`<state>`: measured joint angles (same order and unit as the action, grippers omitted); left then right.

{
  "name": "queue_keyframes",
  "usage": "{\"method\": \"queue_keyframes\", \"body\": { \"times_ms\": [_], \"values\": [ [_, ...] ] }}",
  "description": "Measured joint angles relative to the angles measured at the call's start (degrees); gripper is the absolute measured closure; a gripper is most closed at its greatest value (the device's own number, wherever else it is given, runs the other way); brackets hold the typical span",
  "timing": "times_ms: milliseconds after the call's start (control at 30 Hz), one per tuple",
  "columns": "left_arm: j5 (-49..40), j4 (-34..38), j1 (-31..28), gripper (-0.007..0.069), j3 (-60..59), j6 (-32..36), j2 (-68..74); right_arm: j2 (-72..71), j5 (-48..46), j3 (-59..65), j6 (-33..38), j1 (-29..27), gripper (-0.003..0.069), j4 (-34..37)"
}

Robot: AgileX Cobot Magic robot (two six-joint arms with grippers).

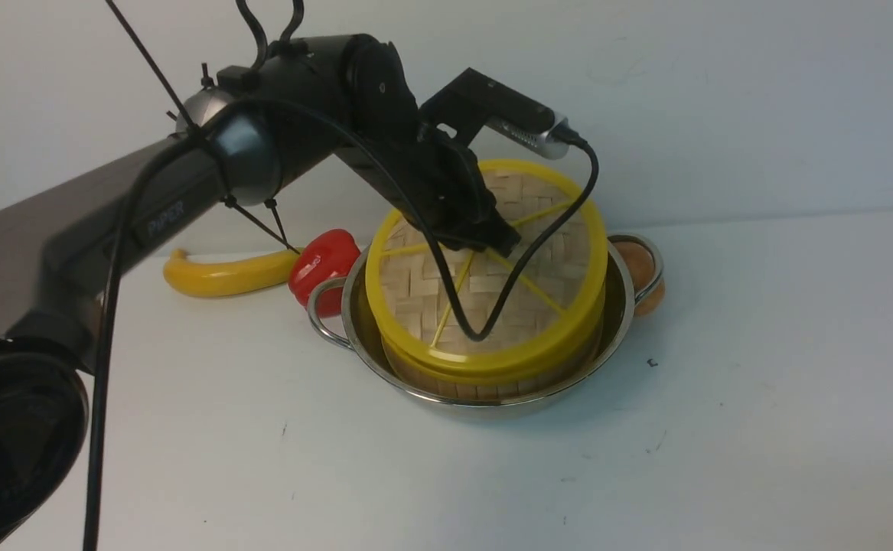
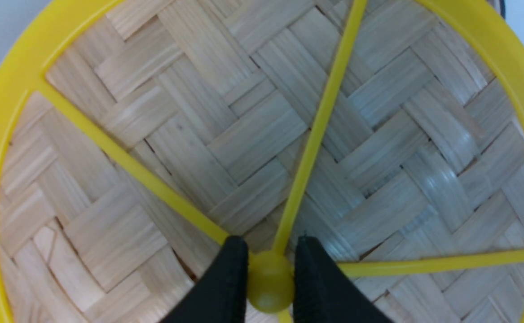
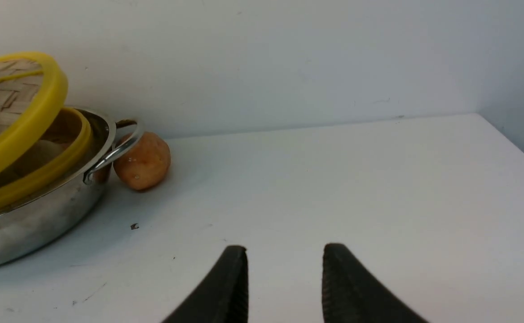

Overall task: Place the steamer in the pot on the white table, and put the lid on the steamer.
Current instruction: 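Place the yellow bamboo steamer lid onto the steamer in the pot with the left gripper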

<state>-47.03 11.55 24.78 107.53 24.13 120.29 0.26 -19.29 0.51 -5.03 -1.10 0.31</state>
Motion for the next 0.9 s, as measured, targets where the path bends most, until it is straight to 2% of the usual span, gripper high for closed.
{"method": "queue_keyframes", "body": {
  "times_ms": [400,667,900],
  "values": [
    [1.37,-0.36,0.0,0.0503,0.06,-0.26,1.39,0.0,0.0,0.0,0.0,0.0,0.041,0.0],
    [0.06,-3.69,0.11,0.0503,0.06,-2.51,2.0,0.0,0.0,0.0,0.0,0.0,0.041,0.0],
    [2.39,-2.75,0.73,0.0503,0.06,-1.73,2.0,0.0,0.0,0.0,0.0,0.0,0.041,0.0]
  ]
}}
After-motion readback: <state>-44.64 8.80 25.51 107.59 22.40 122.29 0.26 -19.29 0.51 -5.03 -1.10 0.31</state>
